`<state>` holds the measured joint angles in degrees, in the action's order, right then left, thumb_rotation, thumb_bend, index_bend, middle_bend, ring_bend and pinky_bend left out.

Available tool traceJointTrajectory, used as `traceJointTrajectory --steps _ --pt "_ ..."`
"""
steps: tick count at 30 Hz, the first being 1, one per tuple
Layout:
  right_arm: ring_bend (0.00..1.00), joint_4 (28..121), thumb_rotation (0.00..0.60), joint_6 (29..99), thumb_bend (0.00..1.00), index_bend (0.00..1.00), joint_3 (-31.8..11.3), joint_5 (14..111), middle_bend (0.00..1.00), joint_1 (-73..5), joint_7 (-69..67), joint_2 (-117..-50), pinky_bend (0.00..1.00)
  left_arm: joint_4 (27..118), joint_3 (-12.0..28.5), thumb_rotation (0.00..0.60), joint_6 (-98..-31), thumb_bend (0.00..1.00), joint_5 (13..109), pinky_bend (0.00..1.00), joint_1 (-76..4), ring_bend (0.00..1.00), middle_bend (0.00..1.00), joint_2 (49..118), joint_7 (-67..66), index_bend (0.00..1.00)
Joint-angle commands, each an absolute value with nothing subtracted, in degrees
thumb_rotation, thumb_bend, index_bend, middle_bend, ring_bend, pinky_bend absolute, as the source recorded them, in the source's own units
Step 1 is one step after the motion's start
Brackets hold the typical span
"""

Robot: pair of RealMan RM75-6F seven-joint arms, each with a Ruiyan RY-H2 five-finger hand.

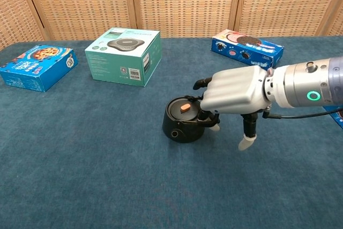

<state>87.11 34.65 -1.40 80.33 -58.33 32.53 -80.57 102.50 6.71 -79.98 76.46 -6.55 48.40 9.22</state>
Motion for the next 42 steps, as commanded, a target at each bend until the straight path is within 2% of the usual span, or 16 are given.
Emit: traceJointTrajectory --steps 1,7,11,24,31,34,39,42 --pt "0.36 86.4 0.513 34.2 0.27 0.49 -1.1 79.9 0.49 -58.7 33.3 -81.1 0.00 102.4 6.7 0.600 -80.0 0.00 76.5 0.00 -6.5 0.00 0.00 48.4 9.4 0.00" --pt "0.36 84.8 0.512 33.7 0.27 0.50 -0.8 78.6 0.49 -59.0 34.4 -82.3 0.00 102.2 6.7 0.600 -79.9 0.00 76.5 0.00 -6.5 0.00 0.00 48.3 10.0 0.00" --pt "0.38 83.9 0.509 33.8 0.27 0.54 -0.9 77.8 0.53 -59.3 34.8 -82.7 0.00 102.0 6.7 0.600 -79.7 0.00 76.6 0.00 -6.6 0.00 0.00 48.2 10.2 0.00" --pt "0.59 82.3 0.509 35.7 0.28 0.83 -0.9 78.3 0.80 -59.3 33.4 -83.4 0.00 101.9 6.7 0.600 -79.6 0.00 76.6 0.00 -6.7 0.00 0.00 48.2 10.4 0.00" --pt "0.77 82.4 0.507 37.7 0.28 0.99 -1.4 79.4 0.96 -58.8 30.9 -83.1 0.00 101.9 6.7 0.600 -79.5 0.00 76.5 0.00 -6.7 0.00 0.00 48.1 10.5 0.00" --pt "0.85 82.8 0.509 39.0 0.27 1.00 -1.9 79.8 1.00 -58.4 29.3 -83.0 0.02 101.9 6.7 0.600 -79.4 0.00 76.6 0.00 -6.7 0.00 0.00 48.1 10.6 0.00" --pt "0.92 83.9 0.506 39.7 0.26 1.00 -2.7 78.9 1.00 -57.9 26.7 -82.7 0.11 101.9 6.7 0.600 -79.3 0.00 76.6 0.00 -6.7 0.00 0.00 48.1 10.6 0.00" --pt "0.94 85.9 0.503 39.8 0.19 1.00 -4.1 76.4 1.00 -57.5 24.9 -81.6 0.14 101.9 6.6 0.600 -79.4 0.00 76.7 0.00 -6.7 0.00 0.00 48.0 10.8 0.00"
